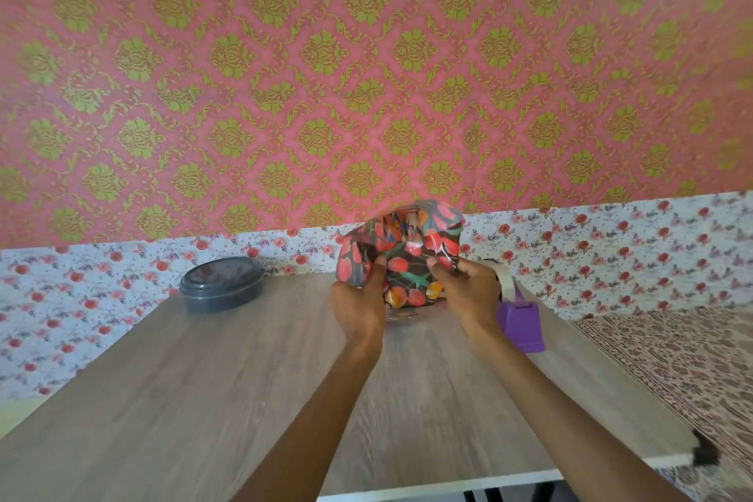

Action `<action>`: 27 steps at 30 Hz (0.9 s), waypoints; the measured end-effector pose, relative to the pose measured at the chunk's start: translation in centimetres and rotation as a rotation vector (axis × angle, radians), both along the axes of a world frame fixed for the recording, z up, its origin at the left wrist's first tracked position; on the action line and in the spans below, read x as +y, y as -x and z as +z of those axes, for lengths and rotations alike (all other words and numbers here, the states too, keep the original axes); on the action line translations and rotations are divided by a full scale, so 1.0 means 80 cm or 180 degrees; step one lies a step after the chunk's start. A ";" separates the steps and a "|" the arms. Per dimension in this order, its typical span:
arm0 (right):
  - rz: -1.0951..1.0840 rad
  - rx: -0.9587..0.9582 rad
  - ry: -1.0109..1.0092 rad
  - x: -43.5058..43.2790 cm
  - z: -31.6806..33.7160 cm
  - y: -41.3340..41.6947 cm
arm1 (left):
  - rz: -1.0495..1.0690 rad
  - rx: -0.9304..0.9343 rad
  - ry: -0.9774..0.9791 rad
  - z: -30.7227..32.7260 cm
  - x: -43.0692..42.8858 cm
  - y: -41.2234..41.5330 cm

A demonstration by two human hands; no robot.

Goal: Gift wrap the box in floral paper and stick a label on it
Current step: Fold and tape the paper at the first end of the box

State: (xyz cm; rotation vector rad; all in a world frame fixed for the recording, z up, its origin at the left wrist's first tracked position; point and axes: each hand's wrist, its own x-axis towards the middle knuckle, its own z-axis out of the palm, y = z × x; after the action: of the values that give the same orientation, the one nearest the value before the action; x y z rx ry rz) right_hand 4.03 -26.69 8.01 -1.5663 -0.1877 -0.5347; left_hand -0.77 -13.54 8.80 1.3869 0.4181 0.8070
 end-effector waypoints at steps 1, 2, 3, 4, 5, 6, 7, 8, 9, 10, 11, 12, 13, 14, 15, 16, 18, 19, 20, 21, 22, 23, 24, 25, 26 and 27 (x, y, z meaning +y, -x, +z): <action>-0.0008 0.0133 -0.0125 0.001 0.002 -0.001 | -0.0087 0.0008 0.0058 0.000 -0.001 0.001; -0.0041 0.0222 -0.0195 0.002 0.004 -0.004 | -0.0172 0.0007 0.0124 0.001 -0.002 0.002; -0.0087 0.0258 -0.0213 0.004 0.006 -0.003 | -0.0225 -0.0004 0.0180 0.001 -0.004 0.004; -0.0149 0.0291 -0.0209 0.006 0.006 -0.003 | -0.0236 -0.0026 0.0235 0.002 -0.005 0.005; -0.0215 0.0271 -0.0199 0.009 0.007 -0.003 | -0.0214 -0.0045 0.0289 0.004 -0.007 0.006; -0.0289 0.0243 -0.0174 0.010 0.006 -0.004 | -0.0184 -0.0059 0.0355 0.006 -0.008 0.006; -0.0348 0.0198 -0.0135 0.011 0.006 -0.003 | -0.0158 -0.0095 0.0425 0.008 -0.009 0.006; -0.0396 0.0152 -0.0092 0.011 0.005 -0.003 | -0.0143 -0.0143 0.0497 0.008 -0.009 0.004; -0.0419 0.0144 -0.0065 0.012 0.005 -0.003 | -0.0137 -0.0182 0.0538 0.009 -0.009 0.002; -0.0431 0.0148 -0.0059 0.012 0.006 -0.002 | -0.0147 -0.0184 0.0541 0.009 -0.008 0.000; -0.0411 0.0162 -0.0061 0.012 0.007 -0.002 | -0.0157 -0.0150 0.0533 0.009 -0.008 -0.002; -0.0384 0.0182 -0.0067 0.011 0.008 -0.003 | -0.0160 -0.0097 0.0524 0.009 -0.008 -0.005; -0.0355 0.0189 -0.0063 0.010 0.010 -0.002 | -0.0151 -0.0049 0.0528 0.012 -0.009 -0.005; -0.0268 0.0174 -0.0038 0.008 0.012 -0.002 | -0.0117 -0.0007 0.0534 0.014 -0.010 -0.005; -0.0064 0.0116 -0.0029 0.004 0.014 0.000 | -0.0063 0.0018 0.0522 0.017 -0.010 -0.006; 0.0249 0.0046 0.0011 -0.001 0.016 0.003 | 0.0013 0.0044 0.0494 0.018 -0.009 -0.008; 0.1128 -0.0009 0.0087 -0.019 0.015 0.012 | 0.0161 0.0056 0.0468 0.020 -0.006 -0.011; 0.1484 0.0013 0.0039 -0.030 0.012 0.014 | 0.0199 0.0029 0.0494 0.022 -0.005 -0.012; 0.1585 0.0004 0.0014 -0.042 0.005 0.013 | 0.0218 0.0017 0.0508 0.023 -0.006 -0.013; 0.1338 -0.0092 0.0123 -0.056 -0.001 0.010 | 0.0237 0.0028 0.0500 0.023 -0.006 -0.014; 0.0748 -0.0254 0.0576 -0.074 -0.011 -0.001 | 0.0239 0.0049 0.0493 0.022 -0.009 -0.015; 0.0106 -0.0374 0.1244 -0.091 -0.019 -0.014 | 0.0240 0.0051 0.0478 0.021 -0.010 -0.016; -0.0584 -0.0288 0.1982 -0.111 -0.025 -0.029 | 0.0239 0.0048 0.0458 0.021 -0.014 -0.015; -0.1114 -0.0031 0.2463 -0.130 -0.028 -0.038 | 0.0223 0.0068 0.0432 0.019 -0.018 -0.015; -0.1403 0.0279 0.2729 -0.146 -0.030 -0.048 | 0.0205 0.0077 0.0429 0.019 -0.021 -0.015; -0.1460 0.0597 0.2912 -0.160 -0.031 -0.056 | 0.0188 0.0078 0.0445 0.018 -0.024 -0.015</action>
State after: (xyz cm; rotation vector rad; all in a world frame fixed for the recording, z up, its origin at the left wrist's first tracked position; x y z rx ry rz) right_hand 8.55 -39.50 5.54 -2.5716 0.1004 -0.6988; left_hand 0.41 -15.48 10.25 1.2603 0.5269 0.7944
